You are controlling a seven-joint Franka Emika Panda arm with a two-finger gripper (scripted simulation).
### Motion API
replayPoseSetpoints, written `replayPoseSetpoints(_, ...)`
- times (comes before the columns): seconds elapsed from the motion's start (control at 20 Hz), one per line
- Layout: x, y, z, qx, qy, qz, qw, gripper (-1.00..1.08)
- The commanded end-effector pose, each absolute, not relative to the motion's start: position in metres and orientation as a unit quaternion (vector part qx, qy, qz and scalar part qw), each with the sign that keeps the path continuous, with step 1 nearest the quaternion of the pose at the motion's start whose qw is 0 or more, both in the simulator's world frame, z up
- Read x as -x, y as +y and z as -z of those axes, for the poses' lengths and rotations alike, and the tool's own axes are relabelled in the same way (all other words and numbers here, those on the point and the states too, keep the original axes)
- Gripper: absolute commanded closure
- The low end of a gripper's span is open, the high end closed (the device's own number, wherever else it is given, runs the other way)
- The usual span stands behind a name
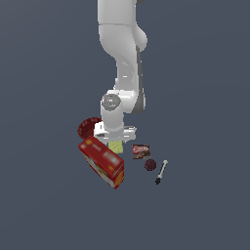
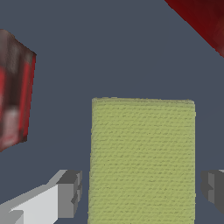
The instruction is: Pick up a designated object from a clutter of objects.
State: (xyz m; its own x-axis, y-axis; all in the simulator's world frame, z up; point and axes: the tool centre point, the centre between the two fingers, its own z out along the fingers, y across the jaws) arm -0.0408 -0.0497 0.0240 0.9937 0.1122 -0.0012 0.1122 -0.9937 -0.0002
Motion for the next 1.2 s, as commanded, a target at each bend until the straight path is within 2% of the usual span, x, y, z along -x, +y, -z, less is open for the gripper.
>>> replayPoseSetpoints(0.0, 0.041, -0.050, -0.016, 0.998, -0.056, 0.000, 0.000, -0.92)
replayPoseSetpoints(0.25, 0.040, -0.050, -0.010, 0.998, -0.056, 0.000, 0.000, -0.92)
replayPoseSetpoints(0.3, 0.040, -0.050, -0.010, 0.998, -0.056, 0.000, 0.000, 1.08)
replayPoseSetpoints(1.15, 0.033, -0.052, -0.027, 0.998, -0.058, 0.005, -0.001, 1.08)
